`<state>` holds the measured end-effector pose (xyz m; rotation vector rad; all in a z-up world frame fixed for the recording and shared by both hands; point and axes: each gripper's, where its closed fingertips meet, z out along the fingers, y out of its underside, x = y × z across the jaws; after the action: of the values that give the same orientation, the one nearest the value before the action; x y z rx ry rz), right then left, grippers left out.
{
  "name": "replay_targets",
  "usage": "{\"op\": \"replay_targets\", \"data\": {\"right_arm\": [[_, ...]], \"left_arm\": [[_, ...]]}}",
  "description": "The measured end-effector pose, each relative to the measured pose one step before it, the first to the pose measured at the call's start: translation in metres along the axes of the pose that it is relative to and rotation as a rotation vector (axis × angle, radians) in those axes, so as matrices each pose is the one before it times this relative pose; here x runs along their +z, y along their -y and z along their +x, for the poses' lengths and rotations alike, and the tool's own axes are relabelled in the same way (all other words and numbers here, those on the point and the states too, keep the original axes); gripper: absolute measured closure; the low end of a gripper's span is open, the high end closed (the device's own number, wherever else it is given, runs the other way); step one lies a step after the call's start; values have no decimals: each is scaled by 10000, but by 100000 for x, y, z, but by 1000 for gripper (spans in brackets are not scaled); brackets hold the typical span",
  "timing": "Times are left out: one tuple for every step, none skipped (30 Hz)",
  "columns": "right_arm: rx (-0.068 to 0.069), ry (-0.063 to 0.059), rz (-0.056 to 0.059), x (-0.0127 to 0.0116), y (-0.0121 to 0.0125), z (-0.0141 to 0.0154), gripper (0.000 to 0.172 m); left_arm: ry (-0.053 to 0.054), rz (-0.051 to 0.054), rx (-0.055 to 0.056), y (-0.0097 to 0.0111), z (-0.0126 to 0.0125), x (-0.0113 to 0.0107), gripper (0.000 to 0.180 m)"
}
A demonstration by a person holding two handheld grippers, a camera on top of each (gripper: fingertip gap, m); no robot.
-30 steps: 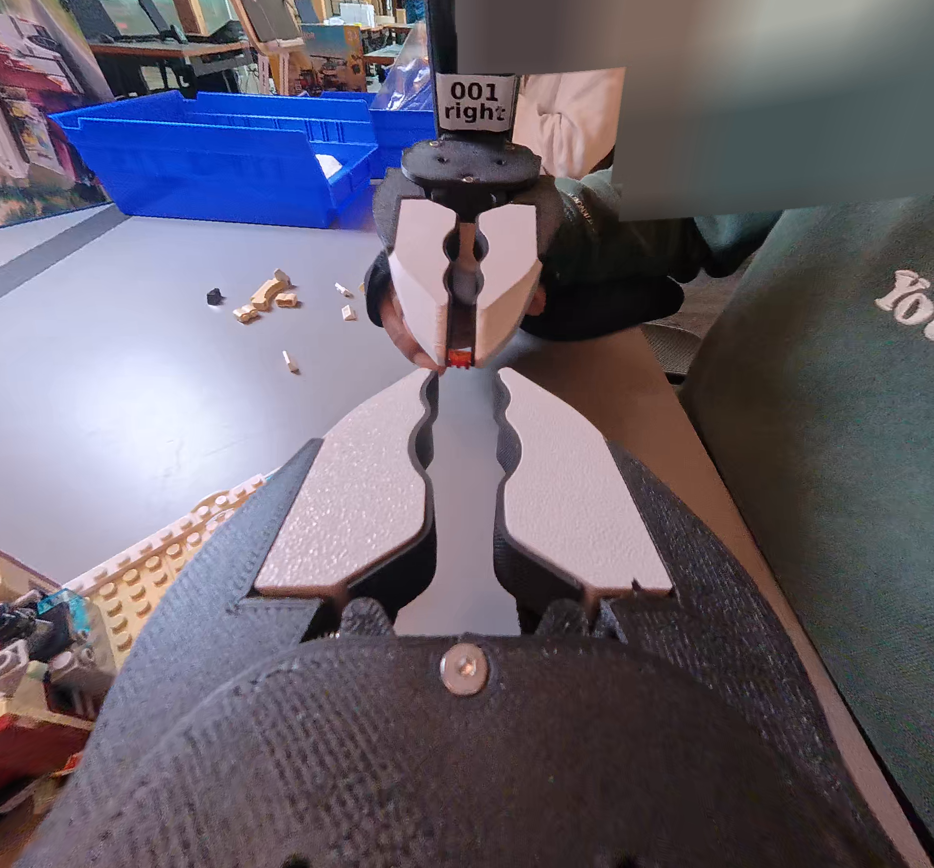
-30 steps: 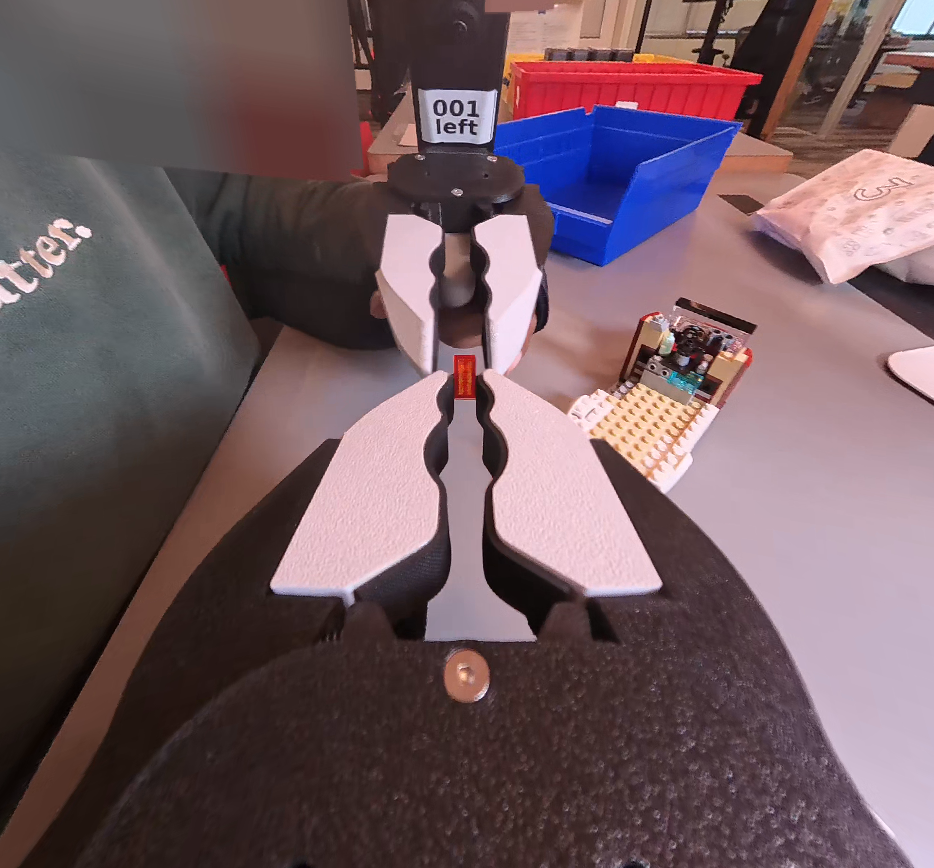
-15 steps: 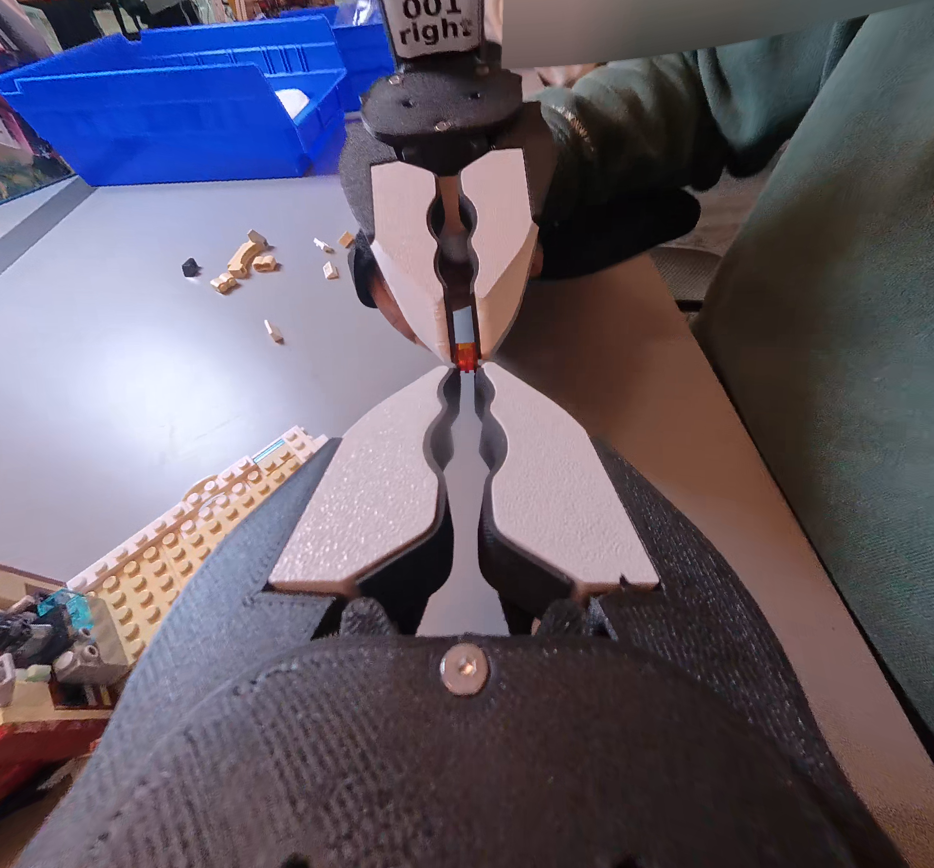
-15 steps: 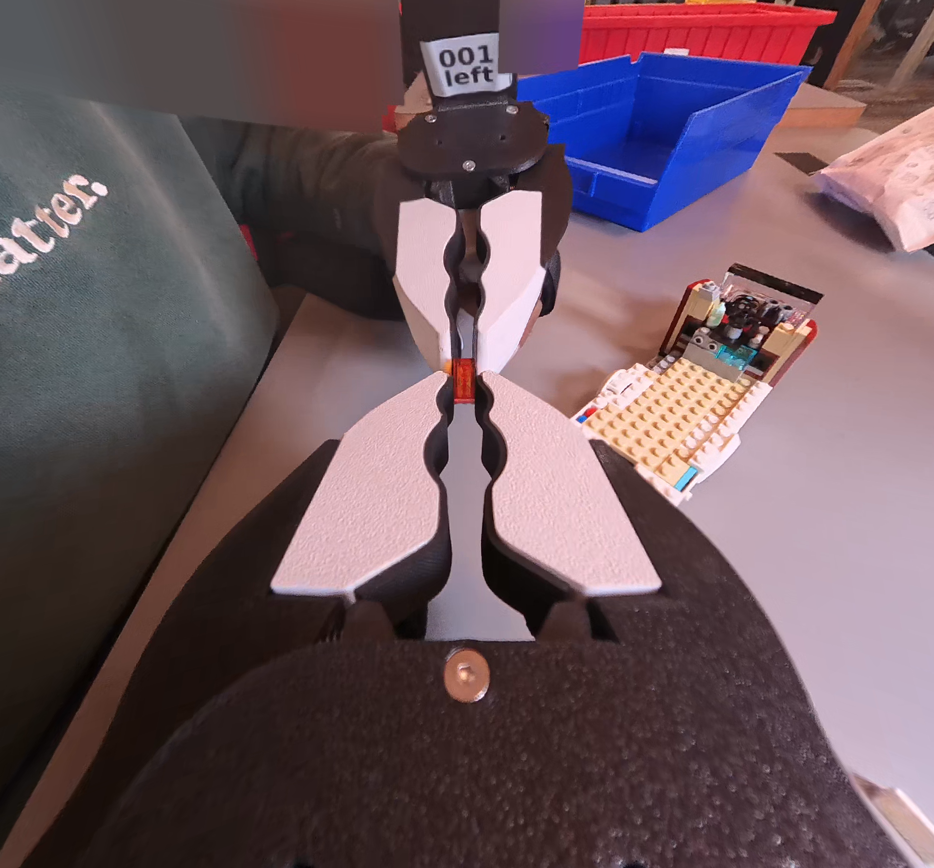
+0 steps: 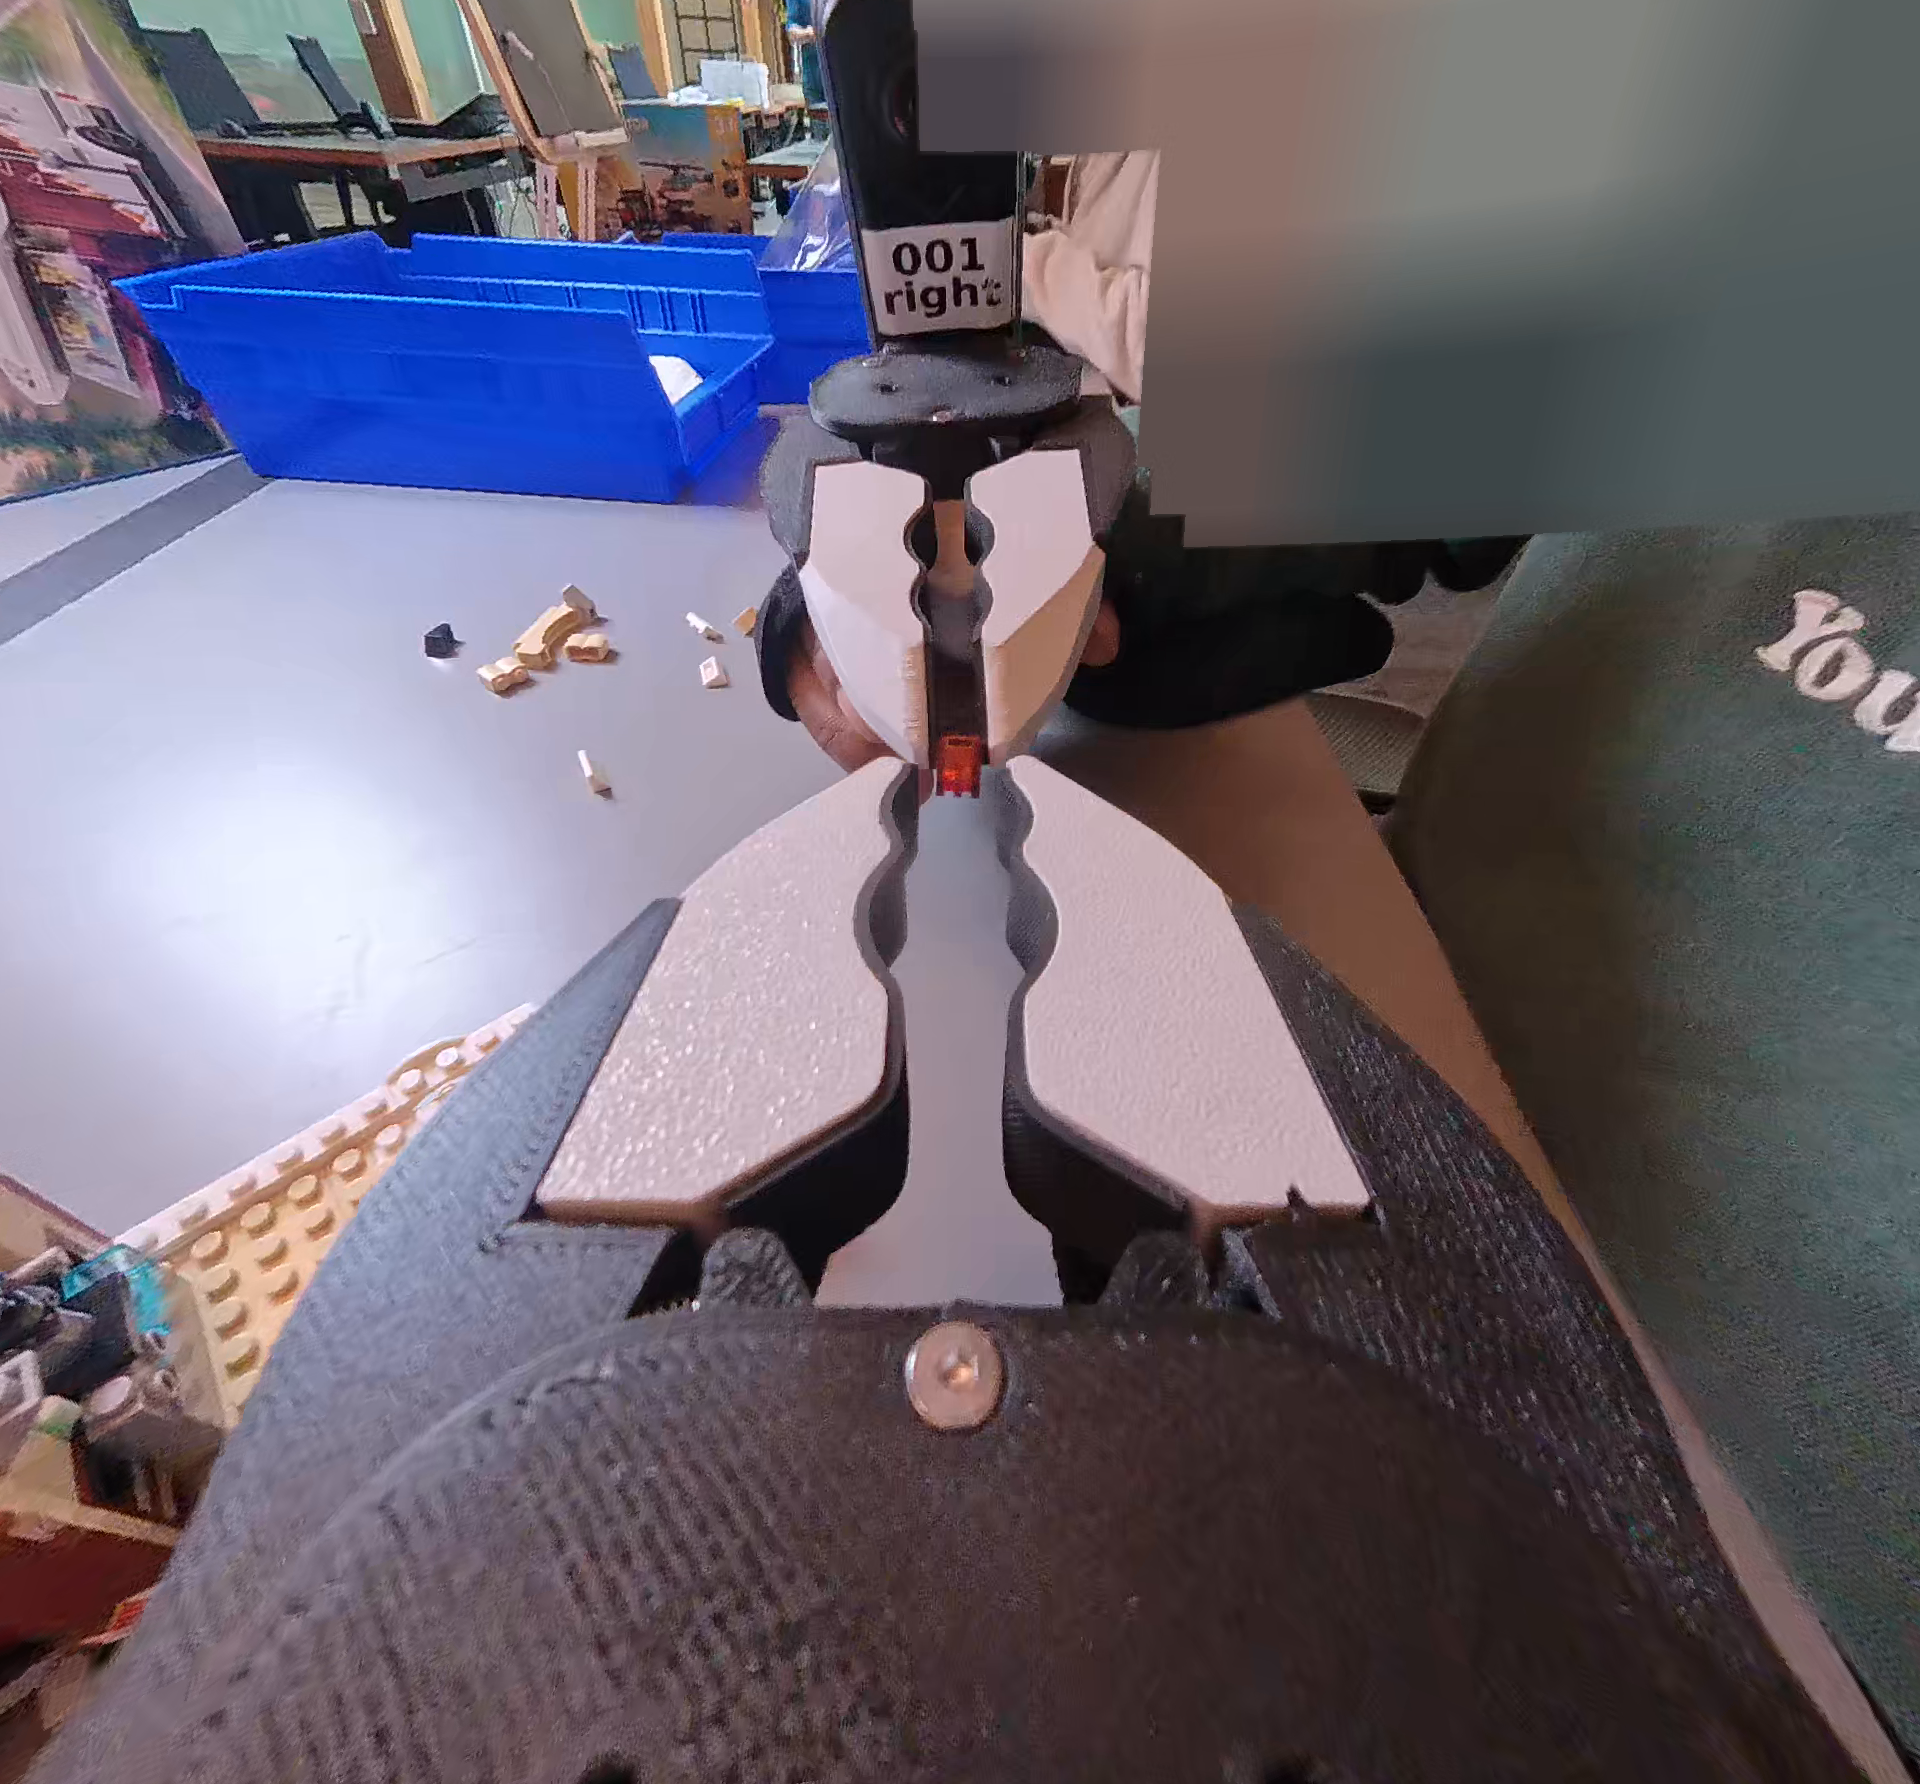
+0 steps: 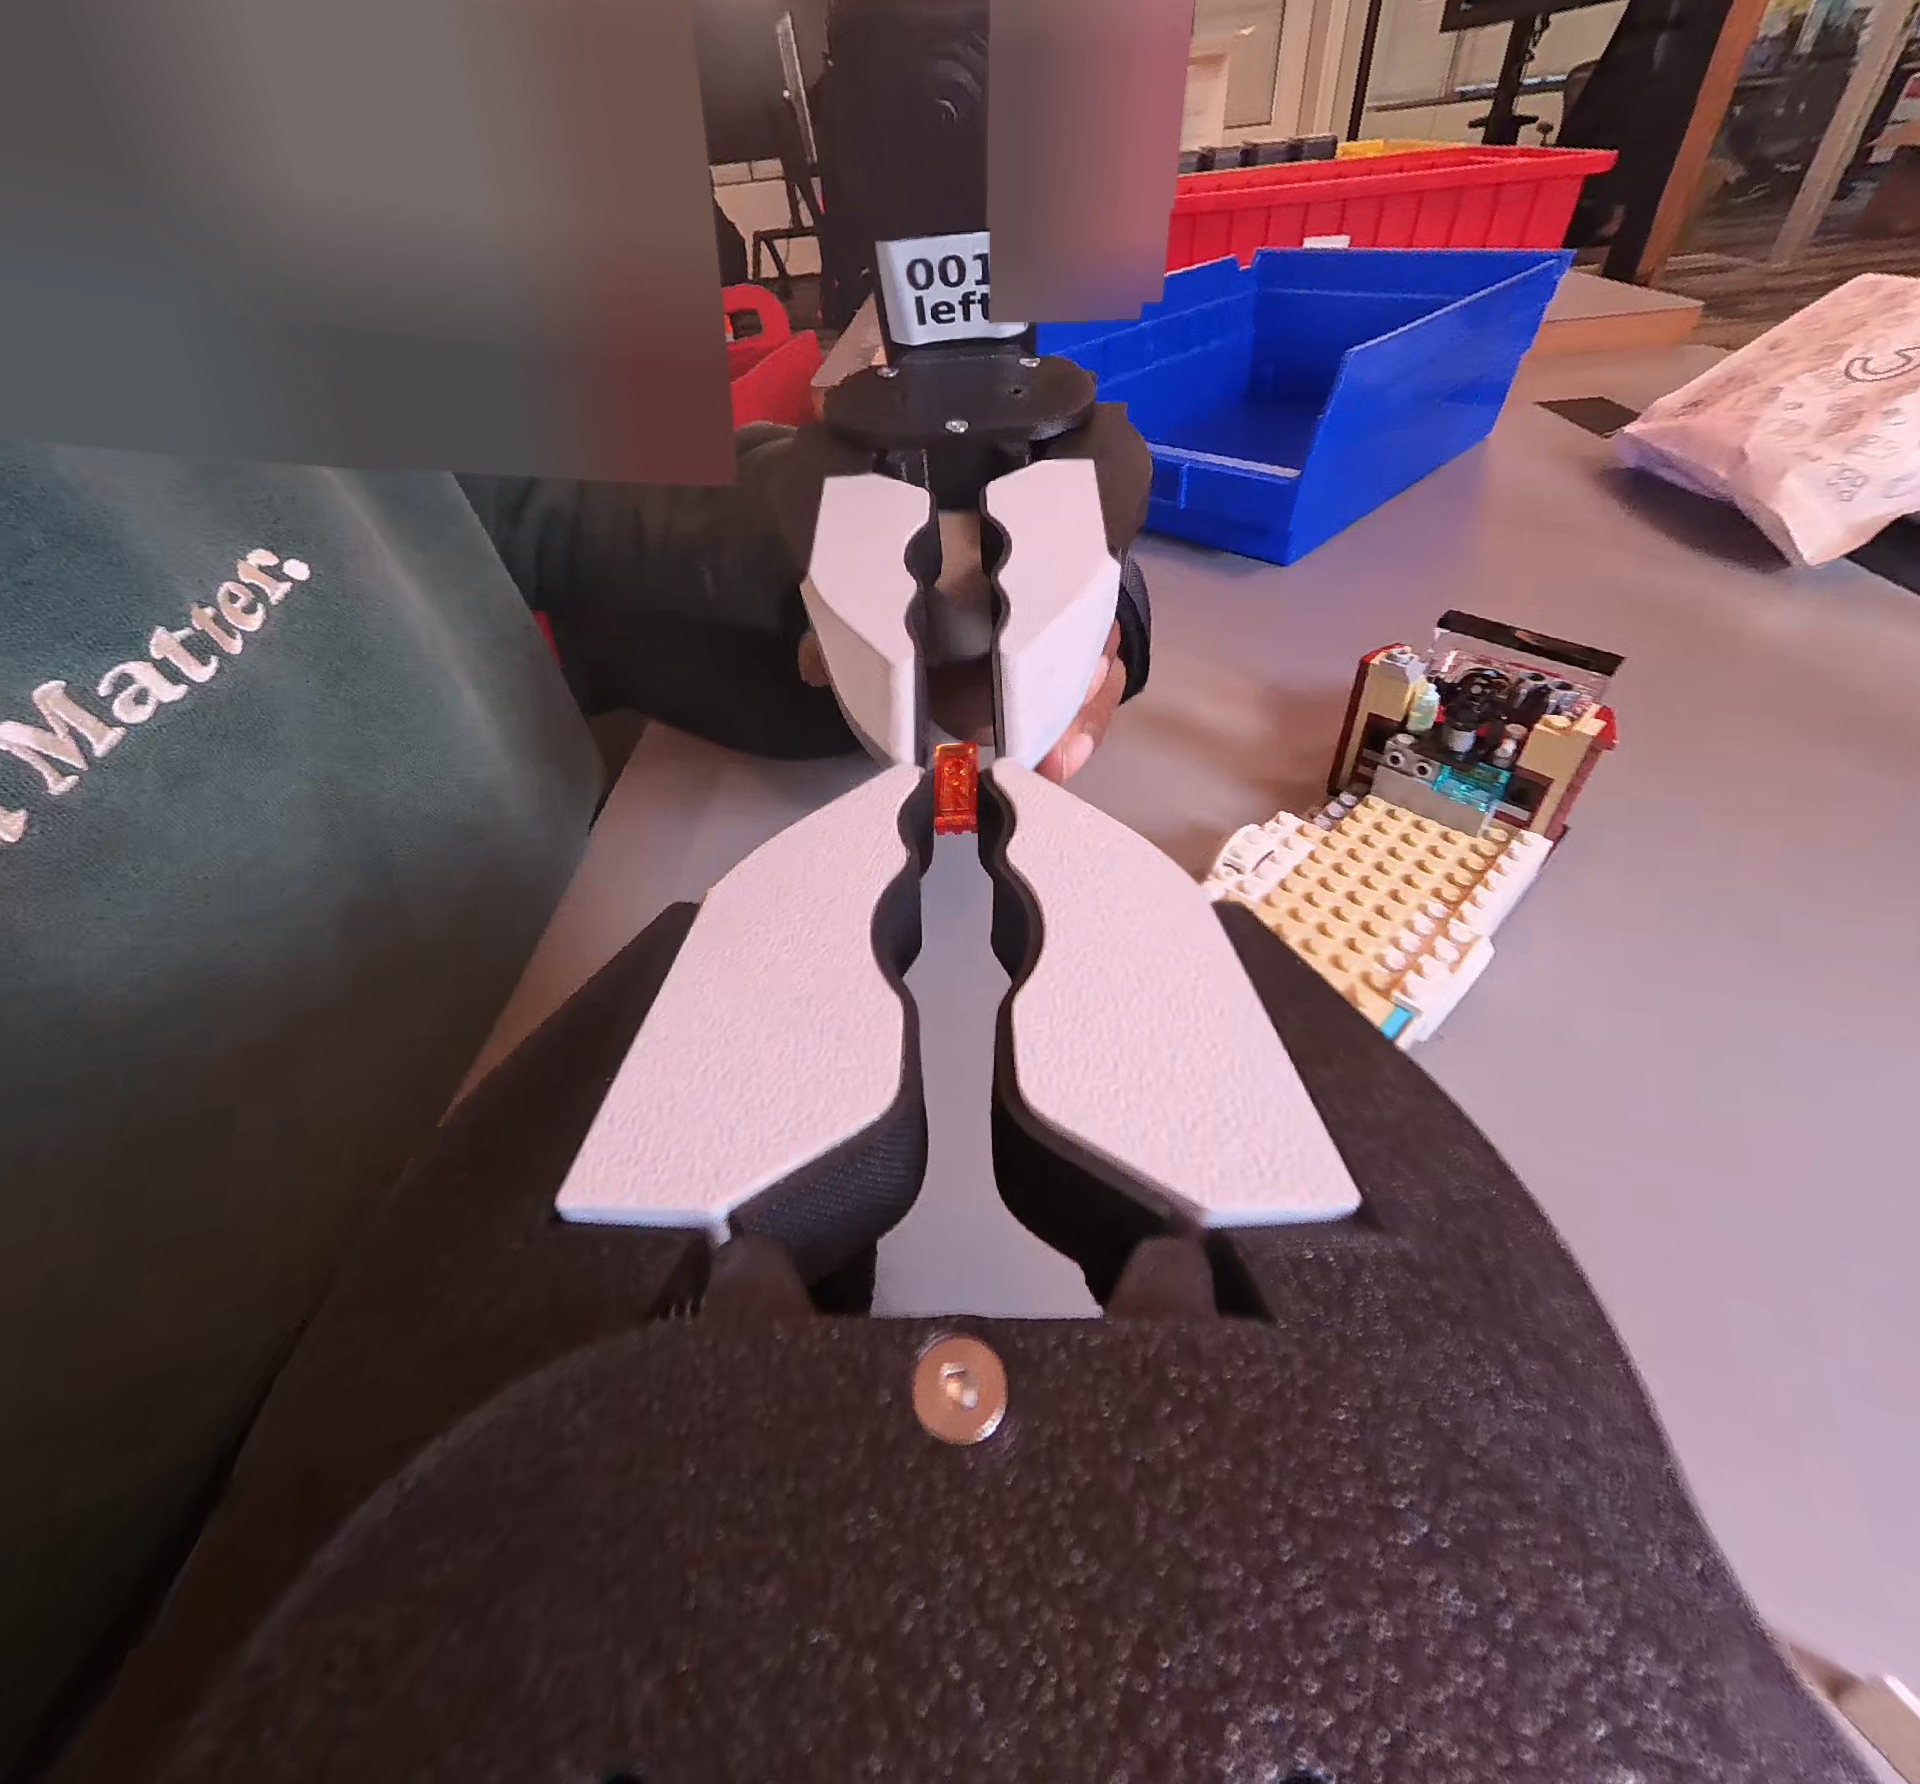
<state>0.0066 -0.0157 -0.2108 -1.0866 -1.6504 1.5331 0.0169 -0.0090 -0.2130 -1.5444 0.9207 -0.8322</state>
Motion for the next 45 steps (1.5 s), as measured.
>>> {"op": "replay_targets", "data": {"right_arm": [[24, 75, 33, 166, 25, -186, 164], [-10, 44, 22, 112, 32, -146, 164], [-15, -24, 42, 44, 70, -31, 164], [19, -8, 33, 46, 46, -2, 164], [30, 25, 8, 52, -5, -51, 164], [-6, 5, -16, 35, -20, -46, 164], [-40, 6, -42, 44, -44, -76, 164], [-43, 3, -55, 56, -50, -92, 164], [-47, -7, -83, 59, -90, -53, 164], [-80, 8, -135, 62, -154, -82, 164], [-99, 5, -156, 32, -163, -106, 164], [-62, 5, -111, -20, -122, -100, 164], [30, 24, -65, -68, -140, -77, 164], [104, 41, -70, -37, -235, -34, 165], [149, 67, -69, -11, -270, 17, 165], [200, 87, -1, -8, -219, 35, 165], [222, 106, 51, -3, -140, 6, 165], [181, 112, 64, -3, -81, 4, 165], [184, 136, 103, -127, 23, -83, 166], [213, 140, 167, -109, 234, -47, 166], [207, 232, 635, -184, 917, -198, 172], [462, 420, 1082, -441, 1930, -396, 172], [177, 161, 775, -386, 1809, -154, 172], [-523, -327, -49, -184, 455, 217, 172], [-562, -513, -405, -181, -372, 415, 172], [-209, -445, -457, -190, -785, 478, 172], [-109, -332, -672, -36, -1220, 444, 172], [-302, -192, -765, 197, -1263, 148, 172], [-463, -98, -775, 451, -1113, -123, 163], [-416, -62, -707, 570, -882, -157, 150], [-233, -46, -479, 552, -531, -105, 149], [-172, -88, -304, 402, -293, -19, 149], [-242, -151, -309, 289, -324, 46, 150], [-230, -177, -269, 222, -299, 94, 155], [-149, -100, -164, 113, -197, 22, 161], [-76, -3, -77, 57, -87, -83, 164], [-78, 39, -116, 62, -130, -134, 164], [-134, 13, -220, 103, -240, -119, 164], [-143, -41, -237, 132, -248, -79, 164], [-84, -33, -188, 114, -154, -78, 164], [-31, 42, -94, 17, -32, -137, 164], [32, 132, 6, -60, 52, -189, 164], [155, 157, 84, -39, 10, -183, 164], [260, 171, 144, 39, -104, -185, 165], [271, 210, 148, 71, -223, -184, 165]], "left_arm": [[-20, -86, 67, -163, 129, 95, 168], [-62, -71, 47, -118, 202, 66, 170], [46, -17, 120, -18, -25, -39, 172], [-17, -18, 37, 16, -9, 39, 172], [-26, -21, 10, 6, 62, 6, 172], [34, -40, 94, -30, -35, -14, 172], [1, -70, 98, -36, 62, -36, 172], [-13, -117, 80, -65, 200, -130, 172], [18, -155, 99, -89, 50, -36, 172], [19, -224, 129, -174, 101, -2, 172], [4, -231, 111, -211, 116, 29, 172], [-38, -190, 36, -201, 137, 46, 172], [-77, -177, -22, -196, 158, 49, 172], [45, -210, 108, -265, 77, 66, 172], [37, -242, 80, -363, 40, 121, 172], [-13, -113, -65, -249, -9, 66, 173], [-80, -94, -119, -196, 52, 103, 173], [5, -115, 22, -151, 8, 106, 173], [-5, -70, 80, -7, 127, 27, 173], [-35, 6, 5, 129, 60, 62, 173], [-109, -238, -3, -231, 265, 104, 174], [46, -1376, 443, -2479, 188, 875, 173], [-408, -481, -120, -1381, 1053, 1034, 173], [71, 245, 10, 221, 142, -7, 173], [455, 529, -50, 1119, -1161, -1034, 173], [168, 430, -341, 967, -1226, -974, 173], [209, 128, -17, 400, -820, -566, 173], [202, -44, 278, 17, -286, -225, 173], [38, -67, 122, -131, 38, -49, 173], [-10, -13, -43, -90, 61, -3, 173], [-23, -30, -14, -54, 96, 46, 173], [-17, -110, 83, -96, 151, 120, 173], [42, -158, 170, -169, 123, 198, 173], [10, -204, 139, -242, 127, 159, 173], [-2, -153, 82, -219, 108, 128, 173], [-8, -166, 85, -245, 92, 101, 172], [-58, -71, 40, -92, 162, 87, 173], [-21, -128, 60, -177, 118, 154, 173], [-20, -115, 49, -195, 82, 135, 173], [-49, -57, 18, -124, 90, 73, 173], [-70, 33, -24, 20, 126, 19, 173], [-114, 60, -56, 82, 219, 36, 173], [-98, -9, -65, -33, 182, 87, 173], [-108, -31, -44, -167, 176, 168, 173], [-159, 7, -121, -234, 227, 251, 173]]}}
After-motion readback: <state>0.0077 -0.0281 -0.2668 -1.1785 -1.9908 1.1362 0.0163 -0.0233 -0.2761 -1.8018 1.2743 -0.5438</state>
